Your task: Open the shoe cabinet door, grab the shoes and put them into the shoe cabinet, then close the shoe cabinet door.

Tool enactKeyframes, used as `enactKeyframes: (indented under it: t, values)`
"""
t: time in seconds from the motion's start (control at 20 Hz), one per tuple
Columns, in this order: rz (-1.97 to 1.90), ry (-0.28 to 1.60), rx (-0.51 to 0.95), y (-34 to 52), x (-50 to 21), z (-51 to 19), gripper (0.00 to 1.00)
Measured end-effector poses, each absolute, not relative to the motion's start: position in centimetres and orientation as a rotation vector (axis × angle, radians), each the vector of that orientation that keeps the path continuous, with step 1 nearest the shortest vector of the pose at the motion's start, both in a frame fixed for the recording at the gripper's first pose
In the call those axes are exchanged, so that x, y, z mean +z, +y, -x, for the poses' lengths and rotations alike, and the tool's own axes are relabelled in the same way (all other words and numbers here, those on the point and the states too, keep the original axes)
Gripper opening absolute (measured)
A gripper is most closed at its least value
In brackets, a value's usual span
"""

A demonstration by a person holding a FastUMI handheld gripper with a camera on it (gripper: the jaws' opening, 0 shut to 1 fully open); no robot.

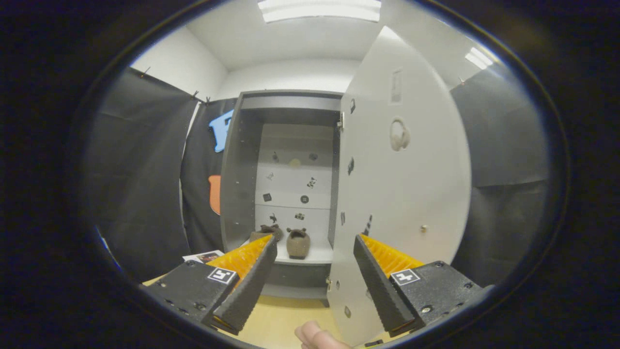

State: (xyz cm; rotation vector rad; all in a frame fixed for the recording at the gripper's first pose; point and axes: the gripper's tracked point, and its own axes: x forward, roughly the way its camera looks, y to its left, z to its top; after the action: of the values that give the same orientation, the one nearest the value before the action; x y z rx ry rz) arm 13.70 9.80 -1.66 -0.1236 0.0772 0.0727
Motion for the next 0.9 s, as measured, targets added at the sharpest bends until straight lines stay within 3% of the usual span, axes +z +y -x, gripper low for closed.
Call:
enactKeyframes:
  t: [0.2,0.5,0.65,0.9]
  values:
    - [0.097,0.012,0.089,5.6,1.1,-7.7,1.0]
    - [0.113,-0.033,-0.06,-4.9,2.3,-2.3,1.0]
    - [0.08,-0.002,-0.159,-10.5,1.1,-2.8,1.0]
    - [0.073,0.045,-0.295,-20.6,-2.9,-9.9,1.0]
